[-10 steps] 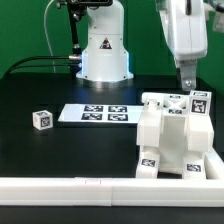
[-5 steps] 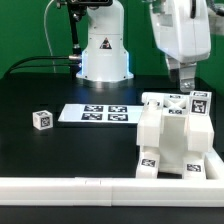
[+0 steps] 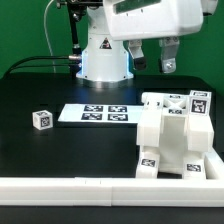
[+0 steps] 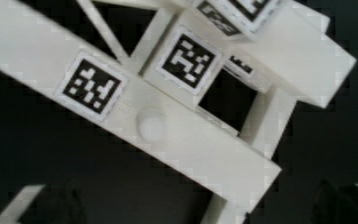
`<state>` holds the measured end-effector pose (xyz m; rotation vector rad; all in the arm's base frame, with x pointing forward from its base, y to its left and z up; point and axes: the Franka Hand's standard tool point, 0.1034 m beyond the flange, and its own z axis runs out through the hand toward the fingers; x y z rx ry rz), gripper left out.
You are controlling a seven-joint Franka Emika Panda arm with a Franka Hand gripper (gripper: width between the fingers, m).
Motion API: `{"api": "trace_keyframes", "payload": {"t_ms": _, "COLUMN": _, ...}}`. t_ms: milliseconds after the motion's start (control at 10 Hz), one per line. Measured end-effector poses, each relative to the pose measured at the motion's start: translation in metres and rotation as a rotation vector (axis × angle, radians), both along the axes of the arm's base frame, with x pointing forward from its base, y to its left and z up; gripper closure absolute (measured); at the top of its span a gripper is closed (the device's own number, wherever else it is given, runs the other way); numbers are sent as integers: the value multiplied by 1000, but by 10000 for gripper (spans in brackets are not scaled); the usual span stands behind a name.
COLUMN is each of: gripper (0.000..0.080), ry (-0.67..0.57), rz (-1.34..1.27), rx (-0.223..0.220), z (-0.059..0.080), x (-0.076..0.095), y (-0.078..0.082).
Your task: Assemble chair
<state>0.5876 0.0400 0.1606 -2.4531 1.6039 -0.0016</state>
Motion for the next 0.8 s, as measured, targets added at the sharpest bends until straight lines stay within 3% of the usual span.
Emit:
{"api": "trace_keyframes", "payload": {"t_ms": 300, "gripper": 151, "ry": 2, "rz": -7, "rx": 1, "z": -1, "x": 0, "y": -1}}
{"api": "trace_keyframes", "payload": {"t_ms": 700, "gripper": 151, "ry": 47, "rz": 47, "rx": 13, "z": -6, "x": -24, "y": -56}}
{"api": "trace_keyframes", "payload": {"t_ms": 800, "gripper": 151, "ry": 45, "rz": 38, "rx": 3, "z": -12, "x": -28, "y": -58}}
